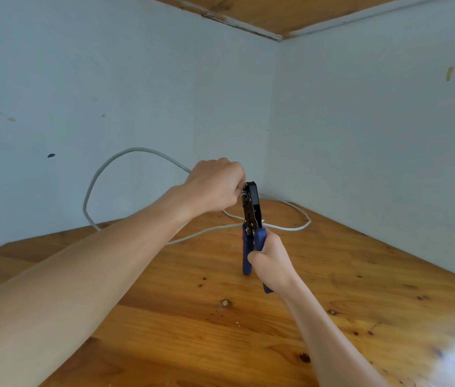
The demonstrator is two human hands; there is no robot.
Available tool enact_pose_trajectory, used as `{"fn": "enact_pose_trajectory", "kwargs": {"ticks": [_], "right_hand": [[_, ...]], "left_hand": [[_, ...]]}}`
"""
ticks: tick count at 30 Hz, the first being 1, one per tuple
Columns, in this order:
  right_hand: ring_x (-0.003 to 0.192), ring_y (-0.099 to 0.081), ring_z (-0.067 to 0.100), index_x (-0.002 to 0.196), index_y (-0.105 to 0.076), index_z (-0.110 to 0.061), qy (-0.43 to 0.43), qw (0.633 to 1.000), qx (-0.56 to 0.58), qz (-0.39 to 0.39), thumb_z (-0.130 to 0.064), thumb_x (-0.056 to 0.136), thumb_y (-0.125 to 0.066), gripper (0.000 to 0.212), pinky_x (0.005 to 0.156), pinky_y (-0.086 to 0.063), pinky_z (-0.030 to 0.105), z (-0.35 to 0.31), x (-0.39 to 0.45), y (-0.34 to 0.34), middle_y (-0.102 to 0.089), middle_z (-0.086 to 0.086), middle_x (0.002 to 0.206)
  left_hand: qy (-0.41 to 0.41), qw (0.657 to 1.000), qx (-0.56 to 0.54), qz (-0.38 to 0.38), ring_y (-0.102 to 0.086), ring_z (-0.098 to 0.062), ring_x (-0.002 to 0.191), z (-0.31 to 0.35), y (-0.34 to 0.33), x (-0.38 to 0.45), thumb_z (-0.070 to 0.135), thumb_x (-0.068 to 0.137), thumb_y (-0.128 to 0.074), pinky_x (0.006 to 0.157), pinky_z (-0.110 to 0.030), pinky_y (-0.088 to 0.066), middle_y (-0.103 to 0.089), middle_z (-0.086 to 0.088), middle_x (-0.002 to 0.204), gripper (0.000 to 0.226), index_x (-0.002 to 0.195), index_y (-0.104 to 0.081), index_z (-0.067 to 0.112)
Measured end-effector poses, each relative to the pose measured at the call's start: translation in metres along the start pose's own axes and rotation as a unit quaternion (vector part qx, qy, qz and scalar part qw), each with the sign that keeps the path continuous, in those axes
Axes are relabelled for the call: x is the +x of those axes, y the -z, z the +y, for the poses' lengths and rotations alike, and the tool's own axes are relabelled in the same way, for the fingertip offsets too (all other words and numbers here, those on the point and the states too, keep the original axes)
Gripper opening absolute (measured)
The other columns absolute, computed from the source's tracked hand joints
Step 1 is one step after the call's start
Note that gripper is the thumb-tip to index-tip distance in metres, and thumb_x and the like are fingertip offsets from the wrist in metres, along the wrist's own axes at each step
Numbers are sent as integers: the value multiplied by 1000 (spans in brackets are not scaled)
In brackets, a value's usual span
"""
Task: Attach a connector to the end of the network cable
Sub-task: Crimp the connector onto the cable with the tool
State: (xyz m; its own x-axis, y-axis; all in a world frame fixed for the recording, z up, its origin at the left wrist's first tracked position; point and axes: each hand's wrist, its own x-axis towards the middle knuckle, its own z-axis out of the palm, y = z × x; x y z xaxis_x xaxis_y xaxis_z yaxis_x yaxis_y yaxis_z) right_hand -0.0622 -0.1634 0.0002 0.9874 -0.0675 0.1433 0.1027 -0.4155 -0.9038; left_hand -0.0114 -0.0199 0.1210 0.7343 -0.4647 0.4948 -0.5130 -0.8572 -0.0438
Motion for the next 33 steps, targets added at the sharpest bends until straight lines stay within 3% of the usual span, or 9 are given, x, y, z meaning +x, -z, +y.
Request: {"fn": "enact_pose_trajectory", "kwargs": {"ticks": [4, 9, 13, 16, 20, 25, 29, 31, 33], "right_hand": [[55, -45, 15, 97, -57, -19, -3, 1000, 2, 0, 13, 86, -44, 36, 38, -36, 16, 0, 1, 0, -54, 7, 79], [37, -40, 7, 101, -57, -16, -9, 1000, -4, -1, 10, 88, -43, 32, 33, -31, 16, 0, 0, 3, -51, 8, 71], [45, -44, 11, 107, -58, -11, 4, 1000, -5, -2, 9, 90, -42, 31, 36, -36, 21, -1, -1, 4, -55, 8, 80], [65, -52, 21, 104, -56, -10, 17, 1000, -9, -1, 8, 90, -43, 26, 47, -43, 26, -1, -1, 4, -58, 10, 85], [68, -53, 22, 99, -56, -11, 27, 999, -21, 2, 8, 89, -44, 25, 48, -44, 25, 3, 1, 4, -59, 10, 85], [69, -50, 14, 91, -52, -17, 48, 997, -51, 15, 12, 88, -44, 31, 47, -40, 7, 7, 6, 3, -55, 1, 83], [67, -48, 14, 98, -47, -23, 74, 993, -85, 22, 7, 94, -42, 30, 44, -40, 12, 12, 8, -1, -53, -2, 83], [69, -50, 14, 109, -45, -27, 89, 990, -102, 23, 1, 97, -41, 31, 51, -44, 21, 13, 9, -3, -53, -4, 84], [69, -49, 15, 117, -47, -24, 96, 988, -114, 26, 0, 98, -40, 31, 55, -43, 28, 14, 9, -3, -52, -4, 82]], "left_hand": [[-7, 1000, -7, -2, -57, -24, 76, -1, -3, 1, 14, 88, -58, 49, -26, -23, -47, 12, 68, 17, 80, -63, 28], [-7, 1000, -22, 12, -53, -22, 74, -3, -5, 0, 15, 89, -58, 49, -24, -24, -44, 13, 66, 16, 81, -63, 28], [-4, 999, -33, 14, -57, -22, 76, -4, -7, -1, 12, 89, -58, 50, -26, -26, -48, 13, 65, 18, 80, -65, 27], [-1, 999, -39, 13, -57, -21, 73, -5, -9, -1, 11, 88, -58, 50, -25, -27, -48, 14, 64, 18, 80, -65, 26], [6, 999, -44, 18, -57, -19, 70, -6, -12, -3, 11, 88, -58, 49, -24, -27, -53, 12, 66, 17, 85, -71, 21], [40, 996, -77, -1, -59, -19, 69, -8, -15, -7, 15, 89, -59, 52, -26, -33, -61, 7, 67, 17, 83, -73, 22], [84, 982, -163, -34, -57, -7, 54, -17, -26, -11, 20, 93, -61, 50, -26, -32, -67, 13, 58, 24, 73, -74, 23], [105, 966, -234, -39, -50, 2, 42, -21, -32, -12, 17, 93, -63, 48, -24, -31, -60, 20, 46, 30, 66, -72, 25], [114, 946, -300, -33, -47, 4, 40, -24, -36, -15, 16, 92, -66, 47, -18, -33, -61, 20, 47, 32, 63, -73, 29]]}}
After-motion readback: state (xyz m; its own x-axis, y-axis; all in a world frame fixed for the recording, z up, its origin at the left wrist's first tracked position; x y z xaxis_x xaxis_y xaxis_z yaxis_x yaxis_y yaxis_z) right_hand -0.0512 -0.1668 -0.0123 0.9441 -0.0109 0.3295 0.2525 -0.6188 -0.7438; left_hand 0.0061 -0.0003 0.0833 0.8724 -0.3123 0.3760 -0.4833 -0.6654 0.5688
